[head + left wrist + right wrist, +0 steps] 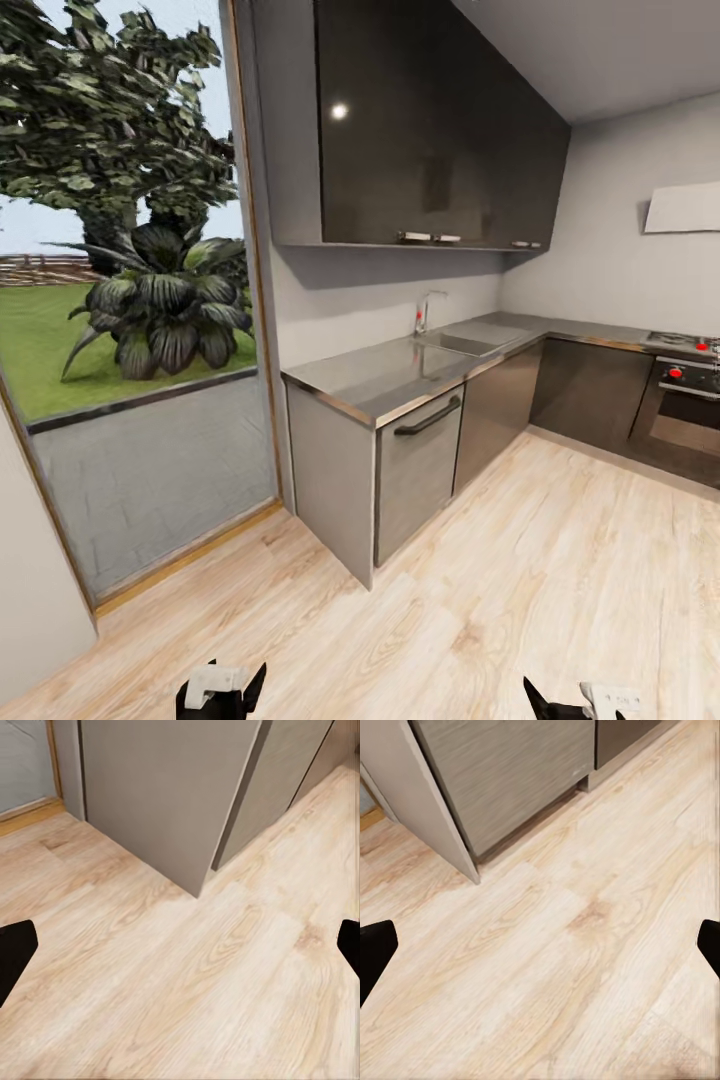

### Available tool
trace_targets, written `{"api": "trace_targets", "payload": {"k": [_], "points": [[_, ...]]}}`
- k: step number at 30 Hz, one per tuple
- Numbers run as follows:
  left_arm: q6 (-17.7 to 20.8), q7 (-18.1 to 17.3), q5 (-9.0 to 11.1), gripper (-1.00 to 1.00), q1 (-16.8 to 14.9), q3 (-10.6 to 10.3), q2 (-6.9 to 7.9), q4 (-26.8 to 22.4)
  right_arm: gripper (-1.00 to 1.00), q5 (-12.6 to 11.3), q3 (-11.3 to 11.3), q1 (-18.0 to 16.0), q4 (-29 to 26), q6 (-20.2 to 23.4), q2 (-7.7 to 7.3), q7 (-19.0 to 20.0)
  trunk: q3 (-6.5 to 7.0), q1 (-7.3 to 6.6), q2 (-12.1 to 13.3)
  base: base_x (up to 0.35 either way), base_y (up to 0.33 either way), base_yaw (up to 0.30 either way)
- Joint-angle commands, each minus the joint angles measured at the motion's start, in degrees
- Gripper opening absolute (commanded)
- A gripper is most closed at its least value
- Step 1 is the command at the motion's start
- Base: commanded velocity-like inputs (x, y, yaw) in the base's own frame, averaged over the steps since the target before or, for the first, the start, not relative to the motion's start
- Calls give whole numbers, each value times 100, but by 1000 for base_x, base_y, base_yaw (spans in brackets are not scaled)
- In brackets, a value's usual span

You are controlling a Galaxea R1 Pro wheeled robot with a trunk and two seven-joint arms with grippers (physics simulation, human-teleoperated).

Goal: Put the three can of soda from the living room inside the tash can in the kitchen.

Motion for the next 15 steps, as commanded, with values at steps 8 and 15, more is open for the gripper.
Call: {"api": "trace_targets", "payload": {"k": [8,15], "points": [[-6,2,-1,100,0,-26,0,164,100,-4,2,0,2,0,-3,0,50,0,0,0,0,-165],[-8,0,0,100,0,-29,6,247,100,-8,3,-1,2,0,-5,1,94,0,0,0,0,-165]]}}
